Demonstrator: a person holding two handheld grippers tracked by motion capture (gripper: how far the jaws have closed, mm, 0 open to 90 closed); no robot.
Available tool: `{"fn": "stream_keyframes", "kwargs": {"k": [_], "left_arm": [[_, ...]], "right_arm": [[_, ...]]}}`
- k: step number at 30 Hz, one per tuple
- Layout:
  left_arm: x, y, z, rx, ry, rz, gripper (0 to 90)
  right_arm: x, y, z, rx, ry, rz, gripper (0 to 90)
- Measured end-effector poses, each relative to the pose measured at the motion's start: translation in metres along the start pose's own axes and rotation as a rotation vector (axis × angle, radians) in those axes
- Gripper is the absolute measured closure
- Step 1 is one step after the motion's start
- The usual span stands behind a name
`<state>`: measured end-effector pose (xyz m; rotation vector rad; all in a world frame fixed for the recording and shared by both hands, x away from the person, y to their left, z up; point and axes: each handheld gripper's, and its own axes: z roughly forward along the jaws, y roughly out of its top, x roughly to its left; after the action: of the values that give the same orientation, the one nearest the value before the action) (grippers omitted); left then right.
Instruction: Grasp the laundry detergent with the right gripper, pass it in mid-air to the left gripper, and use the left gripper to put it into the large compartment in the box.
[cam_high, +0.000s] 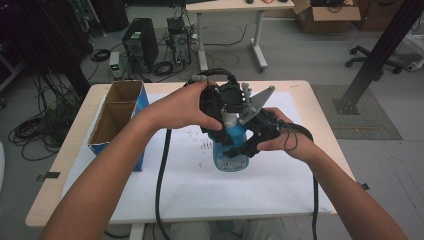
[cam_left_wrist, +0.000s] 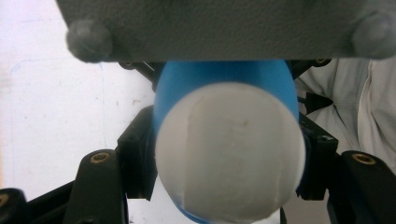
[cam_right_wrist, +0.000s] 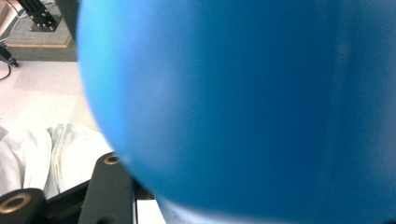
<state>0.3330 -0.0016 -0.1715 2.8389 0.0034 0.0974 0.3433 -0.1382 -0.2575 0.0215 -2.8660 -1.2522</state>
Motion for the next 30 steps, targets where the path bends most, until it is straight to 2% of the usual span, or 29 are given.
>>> {"fn": "stream_keyframes", "kwargs": {"k": [5,8,11,12,13,14,15,18,21,25,28,30], "left_arm": [[-0.001,0.003,-0.004,0.008,-0.002,-0.03,37.9],[0.0,0.001,-0.006,0.016,0.003,-0.045,37.9],[0.0,-0.002,-0.008,0.02,0.01,-0.065,37.9],[0.001,-0.004,-0.009,0.024,0.019,-0.079,37.9],[0.002,-0.006,-0.01,0.028,0.025,-0.089,37.9],[0.004,-0.01,-0.014,0.04,0.038,-0.125,37.9],[0.004,-0.01,-0.014,0.04,0.038,-0.125,37.9],[0.01,-0.017,-0.023,0.052,0.067,-0.193,37.8],[0.016,-0.025,-0.034,0.059,0.097,-0.299,37.9],[0.027,-0.033,-0.05,0.096,0.133,-0.415,37.8],[0.035,-0.041,-0.061,0.105,0.16,-0.512,37.8],[0.04,-0.047,-0.07,0.097,0.18,-0.578,37.8]], "right_arm": [[0.0,-0.001,-0.001,-0.03,0.001,-0.004,42.7],[0.001,-0.004,-0.004,-0.046,0.003,0.01,26.6],[0.001,-0.01,-0.009,-0.045,-0.004,0.022,23.0],[-0.001,-0.022,-0.016,-0.038,-0.022,0.052,18.2],[-0.001,-0.026,-0.018,-0.031,-0.029,0.063,18.2],[-0.001,-0.031,-0.021,-0.018,-0.04,0.076,14.3],[-0.001,-0.031,-0.021,-0.018,-0.04,0.076,14.3],[-0.004,-0.045,-0.031,0.041,-0.082,0.117,8.1],[-0.006,-0.059,-0.042,0.104,-0.121,0.166,5.3],[-0.005,-0.072,-0.054,0.203,-0.122,0.195,5.4],[-0.005,-0.077,-0.063,0.266,-0.125,0.204,5.4],[-0.004,-0.08,-0.07,0.299,-0.144,0.212,5.2]]}}
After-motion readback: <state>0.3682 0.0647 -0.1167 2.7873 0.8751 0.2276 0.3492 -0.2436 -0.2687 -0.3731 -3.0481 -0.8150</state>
